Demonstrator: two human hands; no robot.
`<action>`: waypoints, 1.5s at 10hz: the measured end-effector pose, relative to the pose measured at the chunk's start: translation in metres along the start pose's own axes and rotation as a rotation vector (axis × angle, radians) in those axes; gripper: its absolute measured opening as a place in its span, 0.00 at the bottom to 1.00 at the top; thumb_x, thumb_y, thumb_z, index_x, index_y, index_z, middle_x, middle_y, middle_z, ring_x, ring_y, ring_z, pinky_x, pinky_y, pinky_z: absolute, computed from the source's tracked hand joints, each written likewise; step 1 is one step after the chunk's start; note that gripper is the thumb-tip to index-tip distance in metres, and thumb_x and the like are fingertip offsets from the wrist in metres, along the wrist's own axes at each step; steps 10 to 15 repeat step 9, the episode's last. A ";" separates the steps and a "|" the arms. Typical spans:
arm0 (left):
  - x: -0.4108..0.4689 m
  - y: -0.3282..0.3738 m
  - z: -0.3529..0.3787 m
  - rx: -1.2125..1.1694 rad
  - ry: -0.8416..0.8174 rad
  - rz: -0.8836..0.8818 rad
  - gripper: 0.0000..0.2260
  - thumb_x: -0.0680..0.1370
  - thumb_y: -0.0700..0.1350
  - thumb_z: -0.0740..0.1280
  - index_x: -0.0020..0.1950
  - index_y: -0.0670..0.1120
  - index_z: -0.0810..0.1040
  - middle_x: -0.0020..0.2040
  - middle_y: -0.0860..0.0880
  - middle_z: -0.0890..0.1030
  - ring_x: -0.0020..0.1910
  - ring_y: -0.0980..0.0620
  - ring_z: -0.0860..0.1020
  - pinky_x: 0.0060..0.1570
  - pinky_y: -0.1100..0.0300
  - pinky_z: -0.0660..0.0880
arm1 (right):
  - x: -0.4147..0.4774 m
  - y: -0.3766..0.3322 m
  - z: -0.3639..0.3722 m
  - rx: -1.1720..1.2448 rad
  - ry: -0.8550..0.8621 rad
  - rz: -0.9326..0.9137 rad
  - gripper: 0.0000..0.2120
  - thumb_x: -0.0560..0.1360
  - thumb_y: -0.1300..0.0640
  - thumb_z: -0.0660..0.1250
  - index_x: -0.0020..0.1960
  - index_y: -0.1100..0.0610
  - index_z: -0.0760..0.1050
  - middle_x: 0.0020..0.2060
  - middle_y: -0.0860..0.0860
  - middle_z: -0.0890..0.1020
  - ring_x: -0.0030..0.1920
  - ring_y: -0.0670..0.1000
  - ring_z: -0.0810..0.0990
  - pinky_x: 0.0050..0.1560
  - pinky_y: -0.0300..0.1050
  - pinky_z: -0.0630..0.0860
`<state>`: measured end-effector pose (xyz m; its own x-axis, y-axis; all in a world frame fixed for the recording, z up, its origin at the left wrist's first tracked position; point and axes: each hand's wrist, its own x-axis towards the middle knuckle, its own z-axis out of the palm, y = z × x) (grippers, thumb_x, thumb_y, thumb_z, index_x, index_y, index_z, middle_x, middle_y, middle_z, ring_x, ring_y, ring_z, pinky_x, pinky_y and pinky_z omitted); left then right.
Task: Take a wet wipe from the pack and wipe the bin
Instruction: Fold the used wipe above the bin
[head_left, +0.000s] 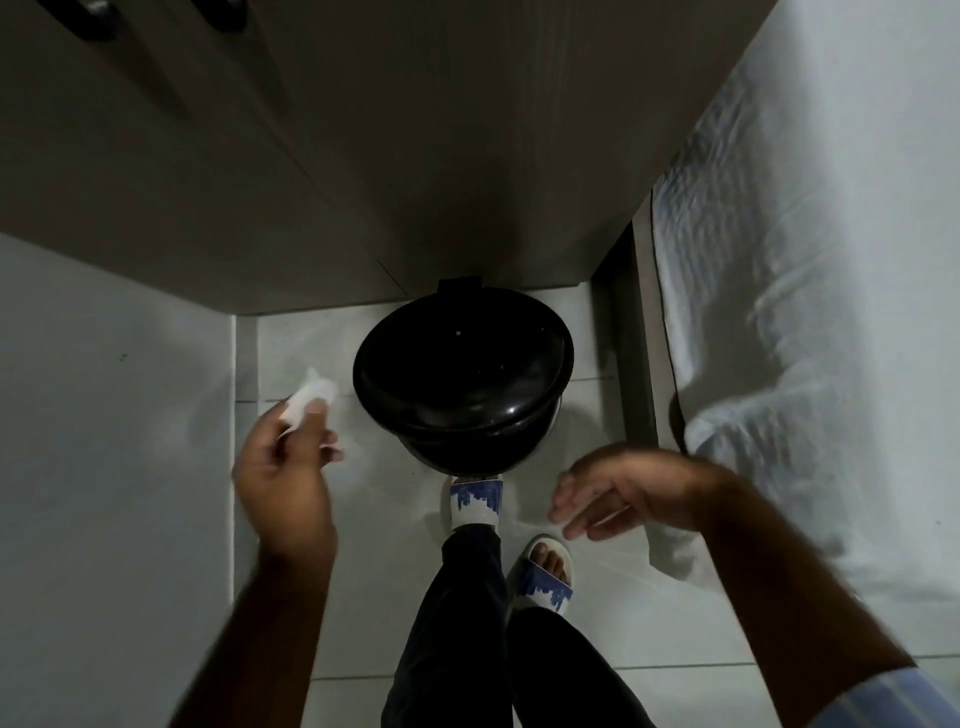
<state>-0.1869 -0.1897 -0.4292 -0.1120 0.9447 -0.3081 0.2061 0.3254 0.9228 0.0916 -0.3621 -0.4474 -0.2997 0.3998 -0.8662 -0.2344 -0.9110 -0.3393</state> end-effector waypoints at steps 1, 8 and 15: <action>0.004 -0.028 -0.025 0.049 0.209 -0.135 0.11 0.81 0.41 0.70 0.62 0.39 0.81 0.47 0.41 0.83 0.42 0.48 0.79 0.35 0.62 0.78 | 0.021 0.028 -0.002 -0.284 0.220 0.039 0.14 0.80 0.51 0.72 0.63 0.57 0.82 0.60 0.56 0.88 0.62 0.57 0.86 0.68 0.54 0.80; -0.015 -0.052 0.051 1.121 -0.797 0.305 0.26 0.81 0.53 0.67 0.77 0.46 0.69 0.78 0.47 0.68 0.76 0.45 0.67 0.75 0.50 0.70 | 0.050 0.036 0.046 -0.818 0.733 -0.433 0.42 0.81 0.39 0.67 0.86 0.54 0.51 0.86 0.53 0.56 0.86 0.52 0.52 0.83 0.51 0.53; -0.019 -0.024 0.038 1.104 -0.762 0.493 0.25 0.82 0.58 0.62 0.74 0.45 0.72 0.75 0.46 0.72 0.73 0.43 0.71 0.71 0.48 0.74 | -0.017 0.002 0.056 -0.592 0.810 -0.673 0.39 0.80 0.37 0.67 0.85 0.48 0.57 0.84 0.44 0.59 0.83 0.43 0.57 0.81 0.49 0.60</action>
